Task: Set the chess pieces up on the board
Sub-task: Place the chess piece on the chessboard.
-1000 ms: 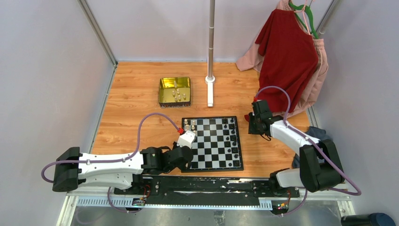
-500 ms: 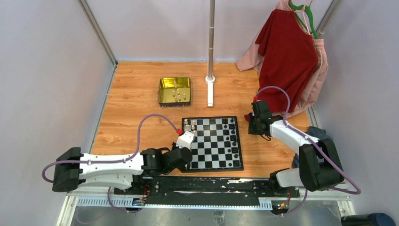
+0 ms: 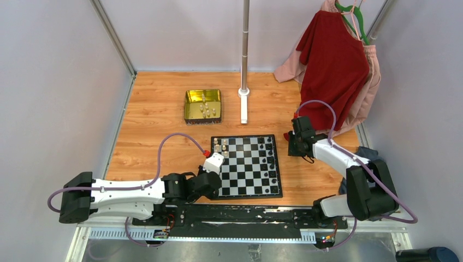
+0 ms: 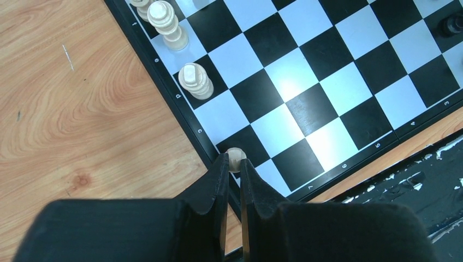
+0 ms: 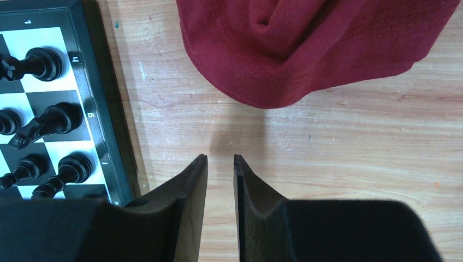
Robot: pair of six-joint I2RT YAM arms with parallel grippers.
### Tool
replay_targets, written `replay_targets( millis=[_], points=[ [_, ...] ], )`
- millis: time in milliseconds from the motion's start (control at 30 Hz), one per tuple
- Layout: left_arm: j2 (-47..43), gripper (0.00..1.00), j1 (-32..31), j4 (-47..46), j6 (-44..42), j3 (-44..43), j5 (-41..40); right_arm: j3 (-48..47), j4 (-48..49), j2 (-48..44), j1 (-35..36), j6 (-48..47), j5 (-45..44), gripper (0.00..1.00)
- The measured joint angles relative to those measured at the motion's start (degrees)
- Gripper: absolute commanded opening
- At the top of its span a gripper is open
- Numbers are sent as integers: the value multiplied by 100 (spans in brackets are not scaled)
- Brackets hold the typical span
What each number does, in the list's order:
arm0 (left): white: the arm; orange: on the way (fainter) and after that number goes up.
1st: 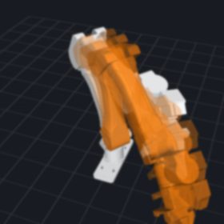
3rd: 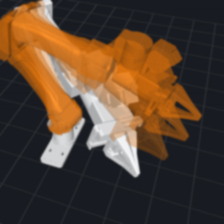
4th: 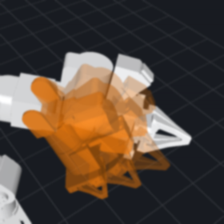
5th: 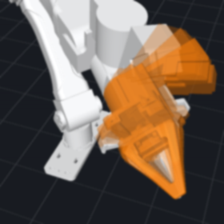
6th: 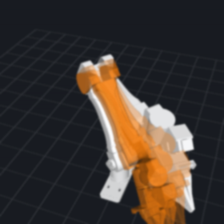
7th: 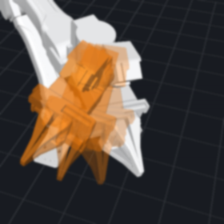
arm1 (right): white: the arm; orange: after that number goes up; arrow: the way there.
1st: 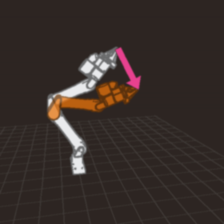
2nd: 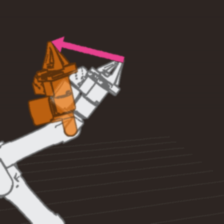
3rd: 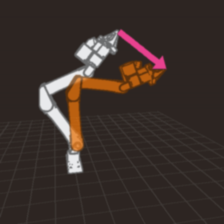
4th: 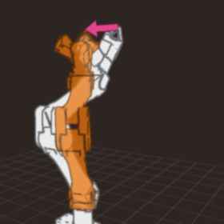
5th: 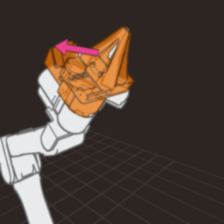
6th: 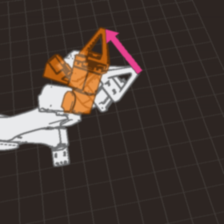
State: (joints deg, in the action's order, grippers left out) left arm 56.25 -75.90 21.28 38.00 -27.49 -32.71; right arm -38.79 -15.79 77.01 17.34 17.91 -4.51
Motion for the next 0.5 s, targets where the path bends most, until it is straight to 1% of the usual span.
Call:
replay_targets(
  millis=[500],
  points=[
    [-66,0,0,-72,-37,9,-11,0,0,35,0,-17,0,29]
  ],
)
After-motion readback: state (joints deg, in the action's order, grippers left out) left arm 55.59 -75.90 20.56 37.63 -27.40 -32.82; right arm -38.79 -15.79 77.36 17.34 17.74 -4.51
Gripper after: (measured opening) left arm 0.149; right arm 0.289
